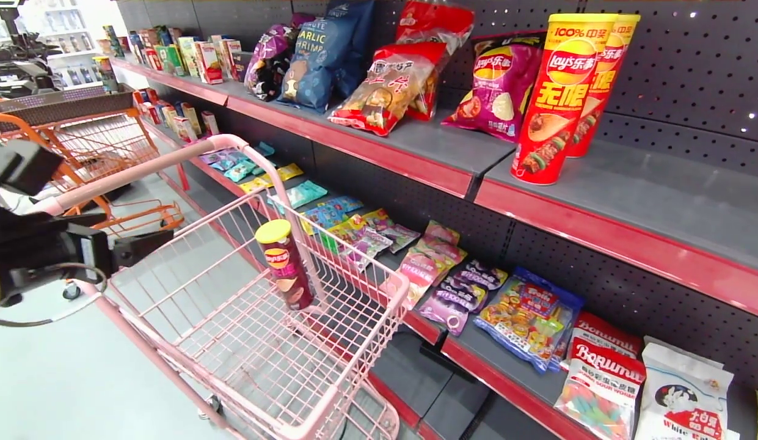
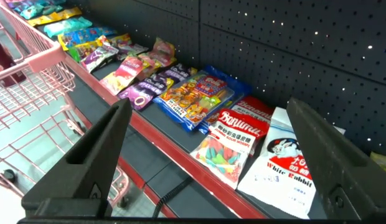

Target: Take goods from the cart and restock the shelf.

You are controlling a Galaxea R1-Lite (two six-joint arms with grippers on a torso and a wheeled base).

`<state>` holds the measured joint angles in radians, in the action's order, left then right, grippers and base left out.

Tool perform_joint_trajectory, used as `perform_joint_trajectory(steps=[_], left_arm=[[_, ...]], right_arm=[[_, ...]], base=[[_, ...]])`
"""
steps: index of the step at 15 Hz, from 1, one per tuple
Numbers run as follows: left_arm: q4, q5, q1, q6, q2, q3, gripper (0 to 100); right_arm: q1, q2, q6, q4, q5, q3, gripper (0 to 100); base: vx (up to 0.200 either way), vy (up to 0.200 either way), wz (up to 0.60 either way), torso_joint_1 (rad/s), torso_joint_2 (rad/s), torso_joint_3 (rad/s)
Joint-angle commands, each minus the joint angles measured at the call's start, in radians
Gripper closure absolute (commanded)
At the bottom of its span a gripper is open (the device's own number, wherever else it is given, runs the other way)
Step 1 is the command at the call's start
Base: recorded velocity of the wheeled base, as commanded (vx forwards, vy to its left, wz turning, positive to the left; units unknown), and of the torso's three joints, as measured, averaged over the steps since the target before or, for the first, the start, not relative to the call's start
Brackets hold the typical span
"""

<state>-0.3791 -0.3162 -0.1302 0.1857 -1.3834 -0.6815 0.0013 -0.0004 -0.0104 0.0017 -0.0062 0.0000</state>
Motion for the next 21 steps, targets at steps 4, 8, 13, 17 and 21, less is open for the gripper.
perform_joint_trajectory(steps=[4, 8, 13, 17, 21], left_arm=[[-0.336, -0.072, 0.04, 0.046, -0.494, -0.072, 0], [-0.337, -0.066, 0.116, 0.003, -0.571, -0.144, 0], [-0.468, -0.029, 0.158, -0.02, -0.721, -0.159, 0], [-0.489, -0.011, 0.173, -0.045, -0.804, -0.22, 0], [-0.489, -0.006, 0.19, -0.075, -0.839, -0.268, 0]], right_arm=[[0.0, 0.0, 0.0, 0.0, 0.0, 0.0, 0], [0.0, 0.0, 0.0, 0.0, 0.0, 0.0, 0], [0.0, 0.0, 0.0, 0.0, 0.0, -0.002, 0], [0.0, 0.0, 0.0, 0.0, 0.0, 0.0, 0], [0.0, 0.0, -0.002, 0.0, 0.0, 0.0, 0]], base=[[0.0, 0.0, 0.0, 0.0, 0.0, 0.0], [0.0, 0.0, 0.0, 0.0, 0.0, 0.0], [0.0, 0.0, 0.0, 0.0, 0.0, 0.0], [0.0, 0.0, 0.0, 0.0, 0.0, 0.0], [0.0, 0.0, 0.0, 0.0, 0.0, 0.0]])
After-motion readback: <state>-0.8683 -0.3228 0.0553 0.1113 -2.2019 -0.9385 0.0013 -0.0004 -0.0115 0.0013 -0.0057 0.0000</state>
